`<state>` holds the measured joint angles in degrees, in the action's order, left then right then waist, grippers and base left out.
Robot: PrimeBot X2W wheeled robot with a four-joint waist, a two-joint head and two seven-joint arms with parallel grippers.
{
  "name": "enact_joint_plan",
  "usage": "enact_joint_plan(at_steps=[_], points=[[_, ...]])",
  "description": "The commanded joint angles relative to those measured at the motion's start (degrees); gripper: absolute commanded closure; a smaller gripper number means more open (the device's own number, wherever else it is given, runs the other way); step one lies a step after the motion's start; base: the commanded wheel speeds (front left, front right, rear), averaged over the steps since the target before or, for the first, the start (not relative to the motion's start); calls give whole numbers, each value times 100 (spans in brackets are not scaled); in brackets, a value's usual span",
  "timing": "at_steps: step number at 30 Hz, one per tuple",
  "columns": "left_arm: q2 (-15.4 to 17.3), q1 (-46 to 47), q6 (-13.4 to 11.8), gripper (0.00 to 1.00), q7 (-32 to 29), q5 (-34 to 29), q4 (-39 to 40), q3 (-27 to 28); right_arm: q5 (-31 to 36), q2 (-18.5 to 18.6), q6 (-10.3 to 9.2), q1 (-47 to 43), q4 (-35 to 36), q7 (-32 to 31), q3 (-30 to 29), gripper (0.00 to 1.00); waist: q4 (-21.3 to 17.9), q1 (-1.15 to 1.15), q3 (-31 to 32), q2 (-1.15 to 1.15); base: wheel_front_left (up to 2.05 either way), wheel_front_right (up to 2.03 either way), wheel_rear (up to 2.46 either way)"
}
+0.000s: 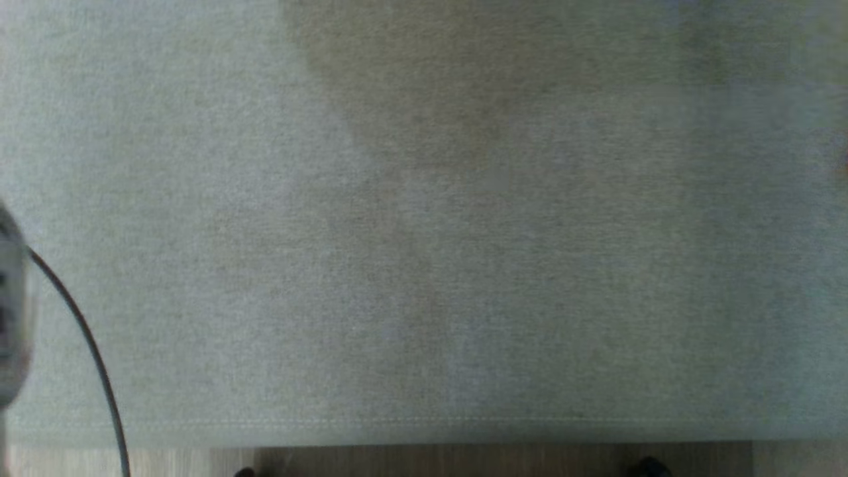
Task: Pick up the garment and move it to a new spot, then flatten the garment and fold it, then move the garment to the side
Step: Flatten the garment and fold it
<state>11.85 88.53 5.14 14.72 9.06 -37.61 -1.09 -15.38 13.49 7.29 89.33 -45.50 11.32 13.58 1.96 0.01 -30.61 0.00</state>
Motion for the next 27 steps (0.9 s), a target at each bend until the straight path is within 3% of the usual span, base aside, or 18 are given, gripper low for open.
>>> enact_joint_plan(at_steps=[1,6,12,22,27], points=[[233,48,9,100,23,-51,216,30,-5,-36,20,13,126,40,27,100,85,-1,-95,0,0,0,0],[36,-908,109,100,26,-135,481,-149,-236,38,20,-697,-418,172,635,100,218,-1,-19,0,0,0,0],[47,-2304,189,100,27,-305,686,-489,-929,103,20,-1673,-893,22,1247,100,316,-1,319,0,0,0,0],[341,-4194,228,100,28,-282,776,-816,-2094,739,20,-2995,-726,-748,2447,100,404,-1,1179,0,0,0,0],[513,-4777,233,100,28,-111,620,-1533,-2508,1133,20,-3561,-558,-1023,2900,100,512,-1,1571,0,0,0,0]])
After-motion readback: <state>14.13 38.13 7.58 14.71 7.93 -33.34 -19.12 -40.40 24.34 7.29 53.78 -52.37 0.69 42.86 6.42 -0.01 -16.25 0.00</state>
